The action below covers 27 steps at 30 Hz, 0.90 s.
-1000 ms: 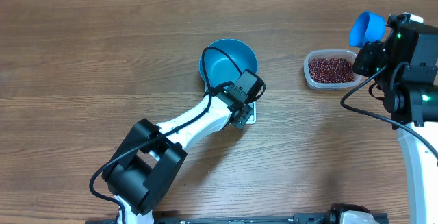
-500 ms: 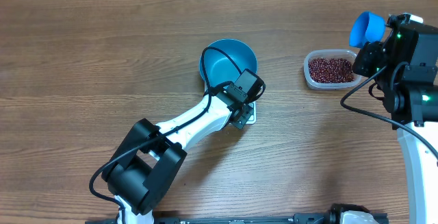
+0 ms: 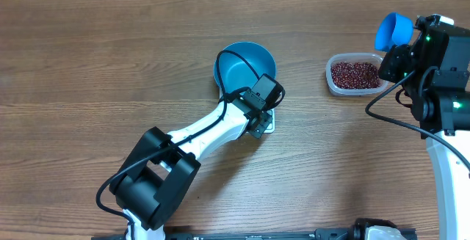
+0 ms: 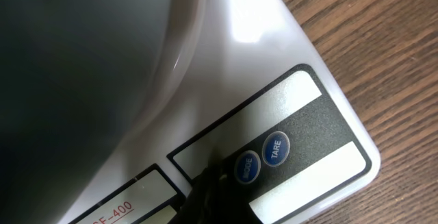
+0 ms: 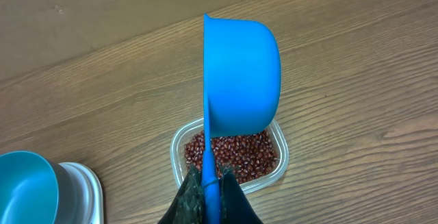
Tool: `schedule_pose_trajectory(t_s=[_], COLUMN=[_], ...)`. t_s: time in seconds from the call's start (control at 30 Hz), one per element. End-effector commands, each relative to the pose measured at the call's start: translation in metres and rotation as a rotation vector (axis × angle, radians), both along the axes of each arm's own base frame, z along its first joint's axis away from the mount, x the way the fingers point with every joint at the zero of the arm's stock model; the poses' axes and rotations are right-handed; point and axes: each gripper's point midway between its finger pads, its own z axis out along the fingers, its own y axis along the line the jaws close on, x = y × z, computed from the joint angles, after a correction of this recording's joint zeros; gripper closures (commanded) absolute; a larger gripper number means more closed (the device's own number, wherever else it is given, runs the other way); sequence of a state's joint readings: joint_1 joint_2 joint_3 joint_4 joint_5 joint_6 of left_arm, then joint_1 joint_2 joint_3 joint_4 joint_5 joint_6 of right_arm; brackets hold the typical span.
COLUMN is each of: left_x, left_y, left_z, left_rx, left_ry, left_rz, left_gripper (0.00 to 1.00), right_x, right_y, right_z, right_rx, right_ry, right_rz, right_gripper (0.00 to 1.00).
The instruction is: Scoop item into bowl and weigh 150g on scale
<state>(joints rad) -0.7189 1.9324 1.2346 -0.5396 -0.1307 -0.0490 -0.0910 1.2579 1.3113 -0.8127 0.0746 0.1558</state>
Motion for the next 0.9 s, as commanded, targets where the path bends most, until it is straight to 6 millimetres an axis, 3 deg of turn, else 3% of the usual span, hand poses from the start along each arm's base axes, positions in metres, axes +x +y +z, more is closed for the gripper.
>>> schedule_pose_trajectory(t_s=[0.0, 0.23, 0.37, 0.53, 0.67, 0.8, 0.87], left_x=[-0.01, -0.014, -0.01, 0.015, 0.019, 0.007, 0.003], left_y=[0.007, 0.01, 0.007, -0.015, -0.019, -0.006, 0.003], left_z=[-0.032, -0.035, -0.007, 0.103, 0.193, 0.26, 0.275], left_rx=[0.038, 0.056, 0.053, -0.102, -0.247, -0.339, -0.344], left_ry=[0.077, 0.098, 0.094, -0.076, -0.239, -0.366, -0.407], left_rz=[0.01, 0.01, 0.01, 0.015, 0.009, 0.003, 0.02], left_gripper=[0.96, 0.96, 0.96, 0.96, 0.96, 0.96, 0.96], right_x=[0.002, 0.002, 0.002, 0.002, 0.001, 0.001, 0.0], right_y=[-0.001, -0.001, -0.001, -0.001, -0.001, -0.001, -0.001], right_z=[0.014, 0.014, 0.014, 0.013, 0.012, 0.011, 0.011], right_rx=[-0.008, -0.008, -0.008, -0.008, -0.007, -0.007, -0.007], right_ry=[-0.03, -0.031, -0.031, -0.029, -0.021, -0.019, -0.016], right_rz=[0.003, 0.003, 0.003, 0.003, 0.003, 0.003, 0.004], right_gripper=[0.97, 0.97, 0.96, 0.97, 0.97, 0.97, 0.97])
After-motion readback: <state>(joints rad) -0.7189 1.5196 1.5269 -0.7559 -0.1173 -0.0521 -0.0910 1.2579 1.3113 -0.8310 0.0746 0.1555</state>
